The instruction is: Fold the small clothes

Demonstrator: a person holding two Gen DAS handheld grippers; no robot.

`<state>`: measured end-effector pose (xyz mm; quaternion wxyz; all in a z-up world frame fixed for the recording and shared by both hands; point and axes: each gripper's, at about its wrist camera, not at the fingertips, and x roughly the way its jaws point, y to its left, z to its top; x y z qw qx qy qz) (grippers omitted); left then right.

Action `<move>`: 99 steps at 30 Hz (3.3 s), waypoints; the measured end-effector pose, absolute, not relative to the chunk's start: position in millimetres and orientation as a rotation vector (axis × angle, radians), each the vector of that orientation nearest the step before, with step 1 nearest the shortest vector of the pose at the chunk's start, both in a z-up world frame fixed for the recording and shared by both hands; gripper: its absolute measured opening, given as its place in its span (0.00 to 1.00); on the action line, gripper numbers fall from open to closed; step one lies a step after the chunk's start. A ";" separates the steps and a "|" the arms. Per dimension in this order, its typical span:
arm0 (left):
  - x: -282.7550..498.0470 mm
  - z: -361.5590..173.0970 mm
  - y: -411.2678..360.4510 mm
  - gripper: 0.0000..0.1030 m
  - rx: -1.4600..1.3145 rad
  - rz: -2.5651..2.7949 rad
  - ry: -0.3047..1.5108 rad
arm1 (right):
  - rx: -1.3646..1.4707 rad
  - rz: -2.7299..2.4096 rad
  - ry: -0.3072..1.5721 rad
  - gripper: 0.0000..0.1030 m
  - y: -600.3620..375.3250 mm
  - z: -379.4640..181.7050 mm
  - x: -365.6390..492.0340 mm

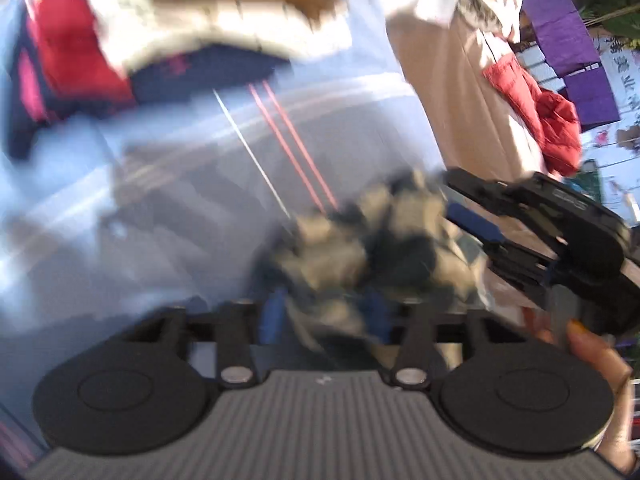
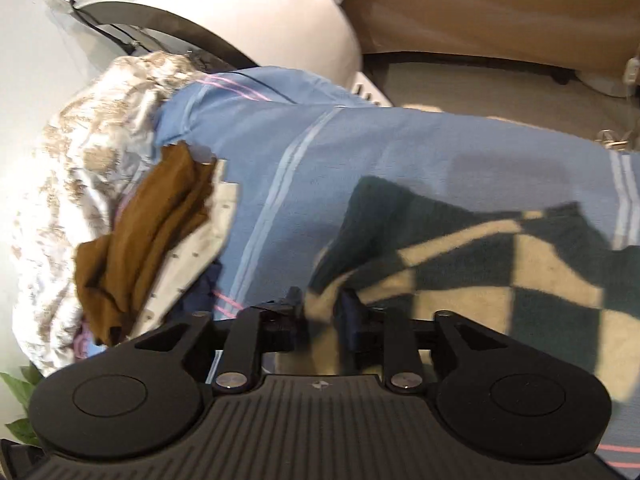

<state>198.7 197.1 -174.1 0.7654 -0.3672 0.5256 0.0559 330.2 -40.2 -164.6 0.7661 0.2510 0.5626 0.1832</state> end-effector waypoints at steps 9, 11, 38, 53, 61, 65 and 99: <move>211.6 -96.8 121.3 0.52 -0.165 -0.348 0.983 | 0.248 0.295 1.032 0.87 -90.7 -104.0 281.6; 208.6 -99.2 95.1 0.50 -0.112 -0.438 0.991 | 0.198 0.229 1.021 0.86 -110.4 -99.6 264.5; 175.0 -138.8 153.8 1.00 -0.136 -0.302 1.089 | 0.596 0.030 1.029 1.00 -189.0 -135.0 177.4; 227.2 -195.7 126.2 1.00 -0.270 -0.253 1.211 | 0.993 0.050 1.030 1.00 -200.4 -202.3 197.1; 254.5 -205.2 108.7 0.98 -0.237 -0.258 1.223 | 1.040 0.106 1.041 1.00 -184.6 -218.8 232.0; 257.2 -205.0 96.8 0.76 -0.192 -0.257 1.225 | 0.922 0.090 1.059 0.82 -170.9 -214.2 237.4; 209.6 -226.5 139.8 0.89 -0.474 -0.285 1.150 | 0.945 0.006 1.014 1.00 -192.1 -194.8 218.0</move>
